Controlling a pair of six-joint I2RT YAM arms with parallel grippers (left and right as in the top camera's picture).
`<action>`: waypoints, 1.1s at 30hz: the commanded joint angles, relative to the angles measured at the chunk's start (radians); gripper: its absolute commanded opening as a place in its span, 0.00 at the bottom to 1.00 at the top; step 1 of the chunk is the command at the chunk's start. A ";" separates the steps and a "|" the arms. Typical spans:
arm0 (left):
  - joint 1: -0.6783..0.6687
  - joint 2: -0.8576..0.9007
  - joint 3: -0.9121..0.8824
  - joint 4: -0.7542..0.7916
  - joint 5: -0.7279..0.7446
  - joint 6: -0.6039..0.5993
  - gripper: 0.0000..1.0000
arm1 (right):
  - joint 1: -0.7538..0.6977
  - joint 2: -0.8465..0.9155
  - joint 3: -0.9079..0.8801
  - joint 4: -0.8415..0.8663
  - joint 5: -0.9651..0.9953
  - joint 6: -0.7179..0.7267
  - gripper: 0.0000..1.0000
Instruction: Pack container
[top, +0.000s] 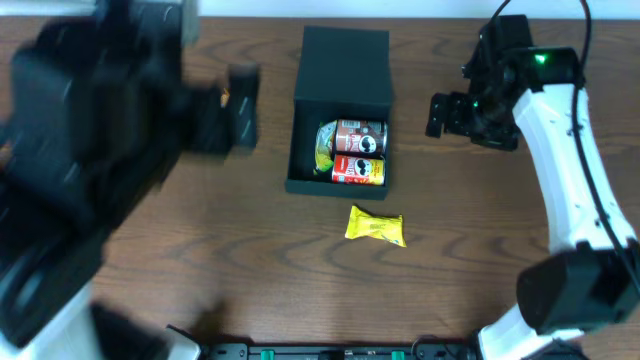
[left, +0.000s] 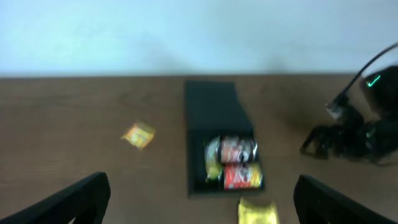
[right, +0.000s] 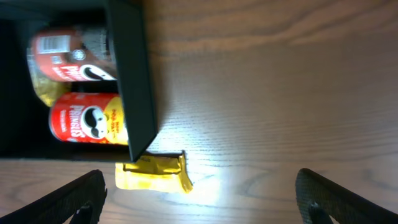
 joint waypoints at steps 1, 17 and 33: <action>0.000 -0.187 -0.262 -0.078 -0.077 -0.104 0.95 | -0.005 -0.134 0.003 -0.010 0.051 -0.060 0.99; 0.000 -0.161 -1.211 0.325 -0.229 -0.303 0.95 | 0.016 -0.509 -0.611 -0.031 -0.099 0.766 0.96; 0.000 -0.003 -1.210 0.466 0.124 -0.138 0.95 | 0.178 -0.492 -0.709 0.194 -0.214 -0.203 0.99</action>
